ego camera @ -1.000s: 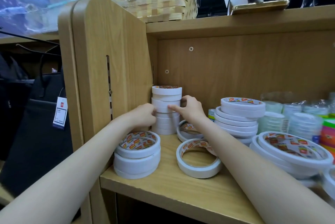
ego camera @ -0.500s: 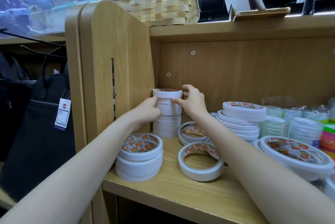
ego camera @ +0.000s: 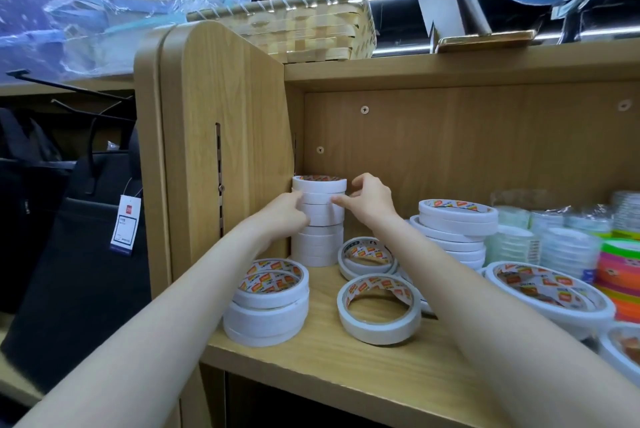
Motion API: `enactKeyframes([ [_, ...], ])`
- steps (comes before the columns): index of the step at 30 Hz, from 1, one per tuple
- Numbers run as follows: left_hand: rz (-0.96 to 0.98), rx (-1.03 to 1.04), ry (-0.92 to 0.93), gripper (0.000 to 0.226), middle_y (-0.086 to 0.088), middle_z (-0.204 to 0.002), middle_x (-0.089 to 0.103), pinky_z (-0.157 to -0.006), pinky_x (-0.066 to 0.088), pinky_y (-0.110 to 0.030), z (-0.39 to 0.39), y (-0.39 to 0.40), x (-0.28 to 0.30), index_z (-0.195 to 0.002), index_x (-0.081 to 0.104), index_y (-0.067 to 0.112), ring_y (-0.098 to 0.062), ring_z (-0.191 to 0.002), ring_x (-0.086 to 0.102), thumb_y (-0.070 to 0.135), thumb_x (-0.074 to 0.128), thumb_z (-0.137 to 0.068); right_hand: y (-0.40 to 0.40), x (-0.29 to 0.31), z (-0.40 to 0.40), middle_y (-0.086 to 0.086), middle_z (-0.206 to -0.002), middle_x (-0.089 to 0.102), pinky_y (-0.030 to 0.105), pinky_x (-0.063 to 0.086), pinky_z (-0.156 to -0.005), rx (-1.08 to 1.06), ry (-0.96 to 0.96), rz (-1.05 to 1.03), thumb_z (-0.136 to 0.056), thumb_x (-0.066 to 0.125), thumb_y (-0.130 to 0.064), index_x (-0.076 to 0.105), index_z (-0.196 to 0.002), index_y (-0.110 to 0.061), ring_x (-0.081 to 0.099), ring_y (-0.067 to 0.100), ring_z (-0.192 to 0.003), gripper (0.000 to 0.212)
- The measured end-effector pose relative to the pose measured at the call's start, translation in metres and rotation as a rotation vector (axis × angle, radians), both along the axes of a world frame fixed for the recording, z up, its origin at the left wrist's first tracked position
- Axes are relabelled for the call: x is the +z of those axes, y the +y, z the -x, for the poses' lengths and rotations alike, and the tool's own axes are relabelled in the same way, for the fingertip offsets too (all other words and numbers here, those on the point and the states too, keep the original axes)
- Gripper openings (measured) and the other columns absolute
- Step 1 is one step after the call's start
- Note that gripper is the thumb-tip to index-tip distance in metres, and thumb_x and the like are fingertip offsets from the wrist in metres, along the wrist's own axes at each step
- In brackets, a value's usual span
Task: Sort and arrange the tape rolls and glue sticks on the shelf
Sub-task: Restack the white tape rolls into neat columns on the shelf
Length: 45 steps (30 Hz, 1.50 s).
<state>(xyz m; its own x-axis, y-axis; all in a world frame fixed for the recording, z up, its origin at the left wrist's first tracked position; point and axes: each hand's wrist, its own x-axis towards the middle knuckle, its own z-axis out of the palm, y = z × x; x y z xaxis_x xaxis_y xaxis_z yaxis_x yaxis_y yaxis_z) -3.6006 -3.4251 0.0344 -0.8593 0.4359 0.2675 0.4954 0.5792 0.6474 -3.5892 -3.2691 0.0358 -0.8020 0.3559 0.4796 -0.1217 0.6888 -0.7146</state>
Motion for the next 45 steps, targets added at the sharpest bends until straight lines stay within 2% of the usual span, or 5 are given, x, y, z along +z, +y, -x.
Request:
enactKeyframes([
  [8,0.308,-0.093,0.133,0.041,0.001,-0.136,0.051,-0.1,0.038,-0.026,-0.041,-0.037,-0.01,-0.136,0.046,0.02,-0.012,-0.121,0.049,0.018,0.049,-0.095,-0.023,-0.007,-0.03,0.0,-0.065,0.061,0.027,0.049,-0.063,0.048,-0.736,-0.669,-0.073,0.077,-0.034,0.058,-0.07,-0.011,0.057,0.016,-0.062,0.031],
  [17,0.471,-0.266,0.0,0.056,0.009,-0.133,0.05,-0.098,0.036,-0.019,-0.074,-0.065,-0.004,-0.136,0.044,0.023,-0.005,-0.118,0.046,0.048,0.055,-0.087,-0.008,0.018,-0.04,0.009,-0.095,0.064,0.03,0.051,-0.072,-0.058,-0.536,-0.683,-0.075,0.073,-0.014,0.068,-0.099,-0.006,0.062,0.024,-0.089,0.026],
  [30,0.517,-0.248,0.009,0.057,0.007,-0.129,0.048,-0.096,0.042,-0.027,-0.072,-0.054,-0.012,-0.128,0.042,0.027,-0.01,-0.112,0.047,0.035,0.071,-0.079,-0.016,0.005,-0.052,0.014,-0.103,0.056,0.032,0.039,-0.07,-0.203,-0.588,-1.111,-0.086,0.046,0.009,0.057,-0.106,0.002,0.051,0.028,-0.084,0.024],
  [40,0.47,-0.24,0.019,0.057,0.005,-0.131,0.046,-0.099,0.042,-0.029,-0.071,-0.052,-0.018,-0.13,0.039,0.023,-0.012,-0.115,0.047,0.033,0.068,-0.083,-0.005,-0.009,-0.055,0.013,-0.114,0.058,0.034,0.04,-0.072,-0.175,-0.49,-1.145,-0.085,0.06,-0.003,0.059,-0.11,-0.007,0.058,0.032,-0.104,0.025],
  [45,0.425,-0.208,0.095,0.054,0.002,-0.131,0.045,-0.102,0.04,-0.036,-0.074,-0.053,-0.034,-0.132,0.037,0.023,-0.015,-0.117,0.045,0.032,0.063,-0.085,-0.009,0.009,-0.083,0.001,-0.098,0.067,0.024,0.045,-0.074,0.181,-0.419,-0.872,-0.084,0.065,-0.019,0.069,-0.099,-0.015,0.058,0.014,-0.089,0.016],
])
